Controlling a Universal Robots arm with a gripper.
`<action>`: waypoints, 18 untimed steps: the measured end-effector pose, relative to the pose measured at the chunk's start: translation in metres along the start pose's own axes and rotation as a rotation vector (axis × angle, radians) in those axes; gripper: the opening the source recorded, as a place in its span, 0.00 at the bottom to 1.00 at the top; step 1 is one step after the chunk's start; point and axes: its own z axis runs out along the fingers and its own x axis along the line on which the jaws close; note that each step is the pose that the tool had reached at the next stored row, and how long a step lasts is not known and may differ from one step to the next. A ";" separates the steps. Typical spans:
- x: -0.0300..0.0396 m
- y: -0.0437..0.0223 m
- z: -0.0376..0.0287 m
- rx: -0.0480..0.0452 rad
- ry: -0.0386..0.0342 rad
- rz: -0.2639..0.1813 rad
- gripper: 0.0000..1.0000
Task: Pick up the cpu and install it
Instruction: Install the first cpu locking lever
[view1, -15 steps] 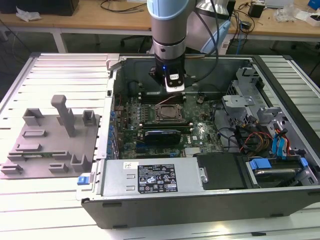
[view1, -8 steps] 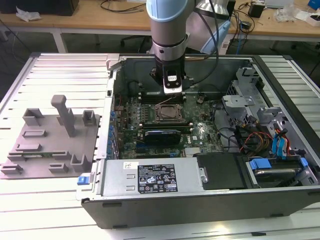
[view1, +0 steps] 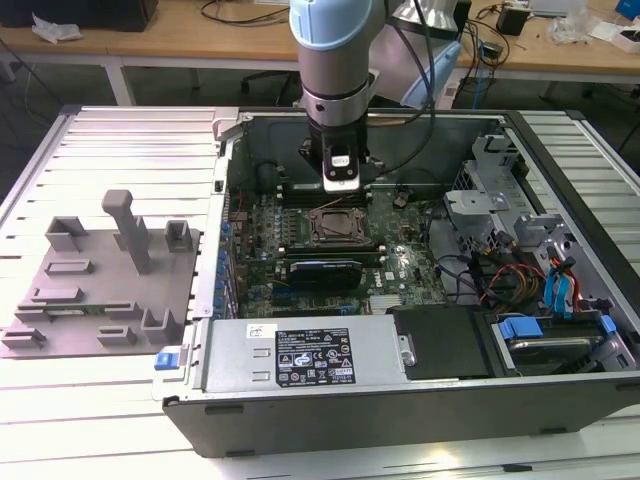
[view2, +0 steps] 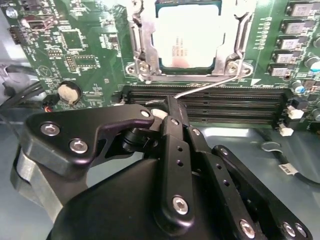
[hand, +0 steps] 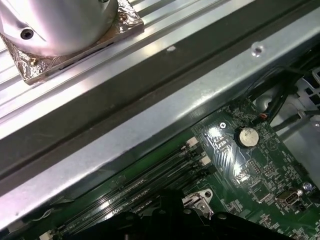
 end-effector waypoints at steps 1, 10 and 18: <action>0.0024 -0.0016 0.0002 -0.0001 -0.0002 0.001 0.11; 0.0073 -0.0059 0.0044 0.0043 -0.0032 0.002 0.11; 0.0047 -0.0032 0.0077 0.0110 -0.0075 0.000 0.11</action>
